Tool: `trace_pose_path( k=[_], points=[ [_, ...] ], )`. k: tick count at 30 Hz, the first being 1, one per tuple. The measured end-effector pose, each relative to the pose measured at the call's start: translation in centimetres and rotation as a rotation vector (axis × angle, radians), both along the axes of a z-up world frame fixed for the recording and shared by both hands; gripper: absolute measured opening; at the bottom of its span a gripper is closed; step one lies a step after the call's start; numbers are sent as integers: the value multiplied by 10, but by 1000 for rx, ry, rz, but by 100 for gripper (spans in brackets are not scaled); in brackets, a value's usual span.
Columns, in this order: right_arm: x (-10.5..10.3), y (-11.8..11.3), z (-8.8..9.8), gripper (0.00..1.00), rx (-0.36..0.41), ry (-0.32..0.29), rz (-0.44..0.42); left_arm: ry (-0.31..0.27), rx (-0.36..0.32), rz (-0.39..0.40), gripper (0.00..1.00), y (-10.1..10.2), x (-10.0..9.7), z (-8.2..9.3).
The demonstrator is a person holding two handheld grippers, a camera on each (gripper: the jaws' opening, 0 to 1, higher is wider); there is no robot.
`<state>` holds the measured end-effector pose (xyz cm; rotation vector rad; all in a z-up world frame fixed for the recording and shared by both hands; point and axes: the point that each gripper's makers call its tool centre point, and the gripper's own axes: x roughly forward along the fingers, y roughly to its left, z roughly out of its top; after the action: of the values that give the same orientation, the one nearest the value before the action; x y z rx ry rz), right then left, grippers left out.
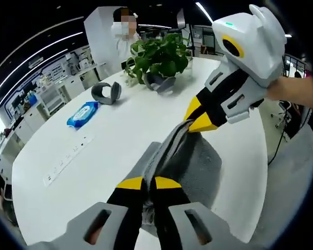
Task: Fold the towel on the table until its edges align and the towel forms a compact rectangular stack.
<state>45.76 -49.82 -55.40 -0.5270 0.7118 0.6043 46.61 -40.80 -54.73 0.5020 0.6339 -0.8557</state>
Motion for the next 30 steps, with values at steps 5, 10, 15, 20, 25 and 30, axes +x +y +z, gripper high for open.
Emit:
trace_pose_path(
  k=[5,10,15,20,25,30],
  points=[
    [11,1,-20,4,-39,-18,-7,17,-4,31,6,2,10,-18],
    [20,1,-36,4,-65,-30,-10,46,-16,78,6,4,17,-38],
    [28,1,-52,5,-68,-32,-22,44,8,62,6,4,23,-57],
    [34,1,-64,5,-82,-31,-27,39,20,54,6,4,27,-69],
    [38,-1,-71,5,-84,-24,-26,7,25,48,7,4,30,-76],
    [40,-2,-80,6,-67,-22,-34,12,14,57,8,4,33,-86]
  ],
)
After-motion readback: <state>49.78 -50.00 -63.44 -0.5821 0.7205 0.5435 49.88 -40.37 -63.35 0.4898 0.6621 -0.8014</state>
